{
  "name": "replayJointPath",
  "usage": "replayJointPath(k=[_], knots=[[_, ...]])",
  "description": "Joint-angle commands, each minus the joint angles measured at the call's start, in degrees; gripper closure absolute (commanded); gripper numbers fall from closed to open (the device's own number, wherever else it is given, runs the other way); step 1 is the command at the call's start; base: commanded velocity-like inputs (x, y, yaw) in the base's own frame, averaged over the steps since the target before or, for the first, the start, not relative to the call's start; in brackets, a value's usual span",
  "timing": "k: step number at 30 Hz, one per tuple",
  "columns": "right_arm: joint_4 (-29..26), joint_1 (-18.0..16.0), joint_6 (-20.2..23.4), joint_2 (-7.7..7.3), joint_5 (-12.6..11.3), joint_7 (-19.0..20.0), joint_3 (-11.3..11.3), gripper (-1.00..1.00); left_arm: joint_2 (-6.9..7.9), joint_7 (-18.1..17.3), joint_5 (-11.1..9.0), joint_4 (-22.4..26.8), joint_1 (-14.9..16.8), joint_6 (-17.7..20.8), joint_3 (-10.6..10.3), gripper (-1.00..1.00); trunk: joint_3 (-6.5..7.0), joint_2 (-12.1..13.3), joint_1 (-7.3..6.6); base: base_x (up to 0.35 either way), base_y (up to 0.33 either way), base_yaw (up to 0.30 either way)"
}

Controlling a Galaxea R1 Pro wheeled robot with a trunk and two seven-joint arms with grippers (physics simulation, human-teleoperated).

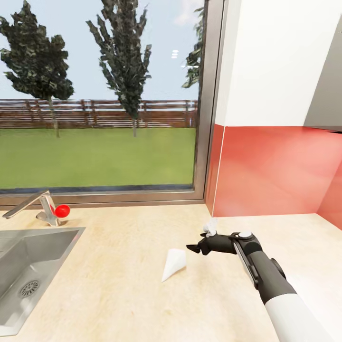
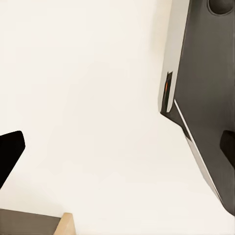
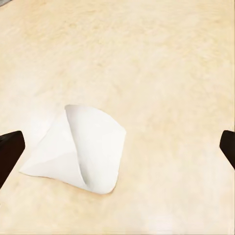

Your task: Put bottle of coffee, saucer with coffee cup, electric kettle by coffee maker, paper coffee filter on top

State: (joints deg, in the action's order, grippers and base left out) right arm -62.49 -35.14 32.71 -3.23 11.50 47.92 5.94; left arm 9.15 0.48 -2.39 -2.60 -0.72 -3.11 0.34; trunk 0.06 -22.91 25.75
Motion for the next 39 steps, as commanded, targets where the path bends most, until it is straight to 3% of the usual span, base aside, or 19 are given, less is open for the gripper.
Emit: replayJointPath(k=[1,16,39], knots=[[0.02,-0.01,0.09,-0.02,0.48,0.33,0.03,-1.0,0.03,0.05,-0.24,-0.12,0.02,-0.32,0.01,-1.0,0.0,-0.01,0.03,0.027,0.0,0.0],[0.18,-0.01,0.07,0.07,0.45,0.33,0.17,-1.0,-0.12,0.05,-0.2,-0.12,0.01,-0.32,0.0,-1.0,0.0,-0.01,0.03,0.028,0.0,0.149],[0.47,0.06,0.07,-0.04,0.45,0.35,0.32,-1.0,-0.28,0.12,-0.15,-0.12,-0.76,-0.32,-0.03,-1.0,0.0,-0.01,0.03,0.043,0.0,0.006]])
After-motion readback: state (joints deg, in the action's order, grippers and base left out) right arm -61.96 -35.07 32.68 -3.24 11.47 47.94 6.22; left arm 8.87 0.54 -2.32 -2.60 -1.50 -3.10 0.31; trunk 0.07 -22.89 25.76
